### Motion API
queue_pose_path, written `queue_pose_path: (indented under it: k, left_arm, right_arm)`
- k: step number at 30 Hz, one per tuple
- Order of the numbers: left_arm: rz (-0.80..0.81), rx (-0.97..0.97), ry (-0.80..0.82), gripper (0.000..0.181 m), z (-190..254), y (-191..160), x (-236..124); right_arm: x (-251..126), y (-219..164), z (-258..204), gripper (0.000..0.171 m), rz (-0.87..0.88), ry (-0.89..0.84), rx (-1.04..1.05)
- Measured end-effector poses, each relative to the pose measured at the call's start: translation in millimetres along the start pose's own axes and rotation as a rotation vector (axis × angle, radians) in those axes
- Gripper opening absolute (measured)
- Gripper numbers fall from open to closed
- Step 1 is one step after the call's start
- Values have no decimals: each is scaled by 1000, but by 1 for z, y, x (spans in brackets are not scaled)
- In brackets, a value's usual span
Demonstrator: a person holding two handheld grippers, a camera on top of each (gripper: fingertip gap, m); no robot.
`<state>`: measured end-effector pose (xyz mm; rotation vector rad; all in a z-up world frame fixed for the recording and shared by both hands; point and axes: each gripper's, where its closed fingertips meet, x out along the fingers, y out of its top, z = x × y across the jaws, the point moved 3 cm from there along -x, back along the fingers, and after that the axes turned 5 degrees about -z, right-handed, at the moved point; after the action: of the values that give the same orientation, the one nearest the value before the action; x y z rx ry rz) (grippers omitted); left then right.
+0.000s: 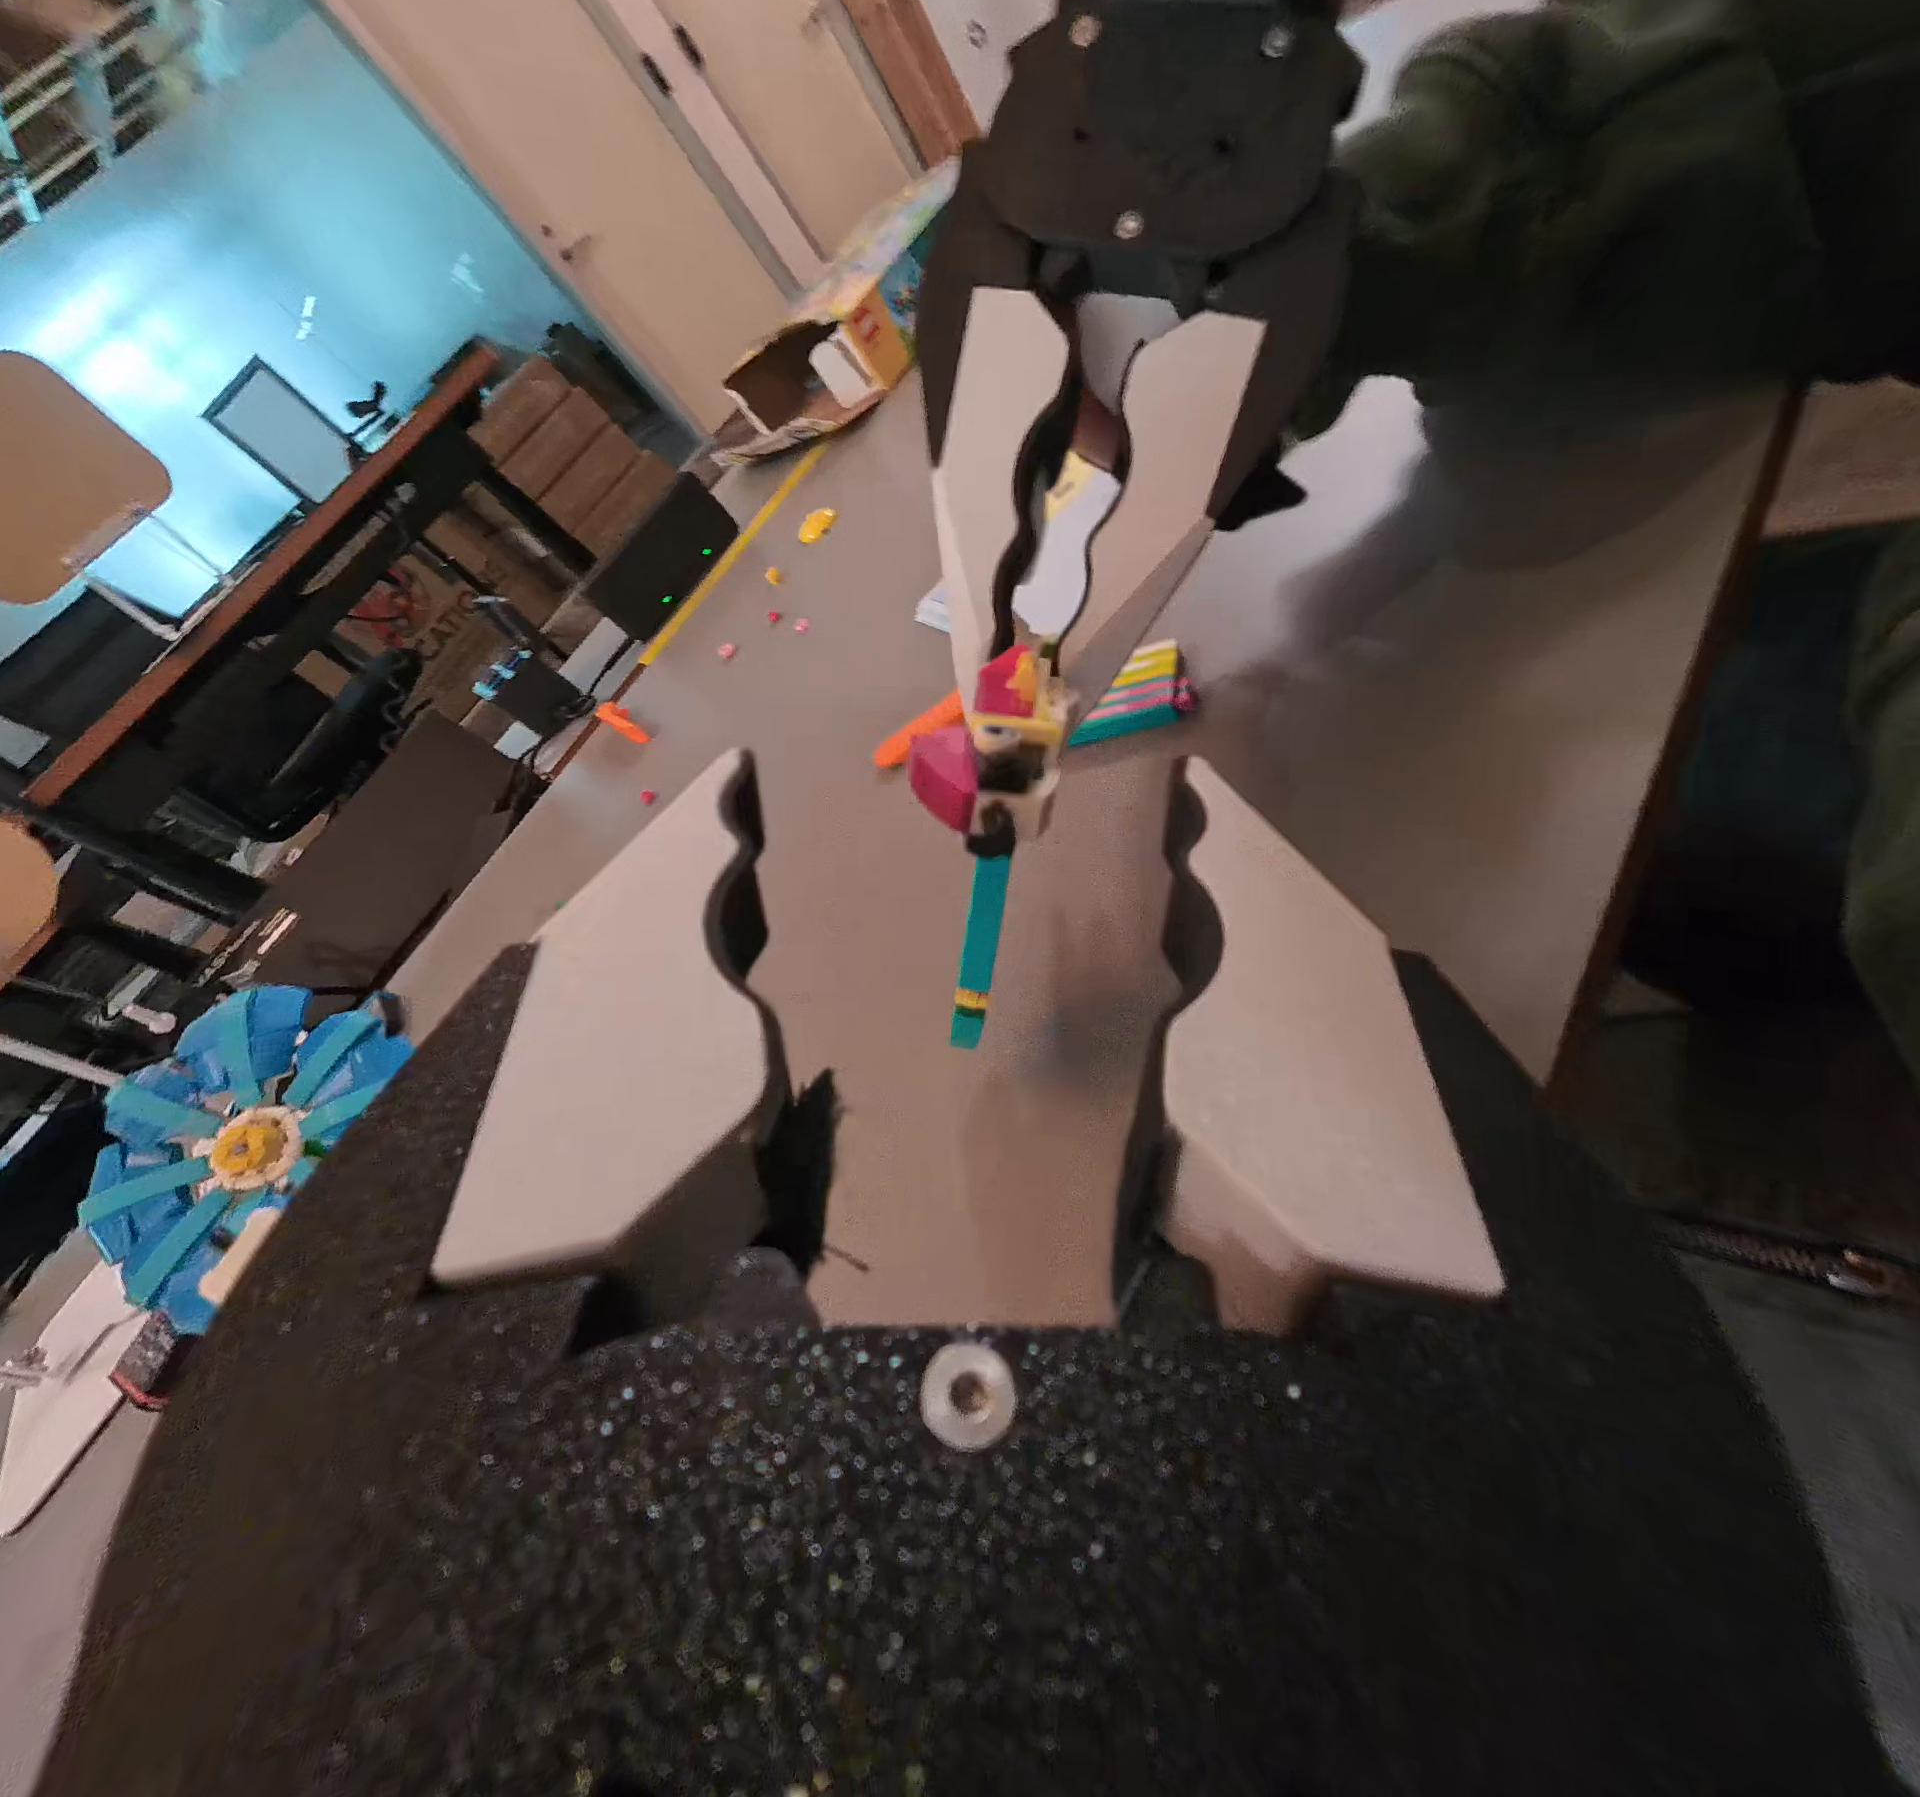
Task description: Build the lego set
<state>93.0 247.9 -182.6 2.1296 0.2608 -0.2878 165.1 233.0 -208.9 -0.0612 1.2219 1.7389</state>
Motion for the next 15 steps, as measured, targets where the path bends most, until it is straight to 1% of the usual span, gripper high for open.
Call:
queue_pose_path:
  k: [1,4,8,10,13,15]
  left_arm:
    - [17,-20,6,77,-2,0,0]
    - [106,-116,-33,73,-4,6,2]
    - [282,-356,-134,61,-19,26,-3]
    - [345,-482,-197,58,-27,34,-3]
    - [353,-589,-263,56,-31,38,5]
    - [343,-616,-281,55,-31,41,11]
  right_arm:
    - [-2,3,1,11,31,8,31]
    - [-10,15,6,11,171,68,169]
    - [-27,28,18,12,418,209,449]
    - [-35,30,25,12,525,289,585]
    - [-42,29,32,11,616,358,692]
    - [-41,28,31,11,613,362,690]
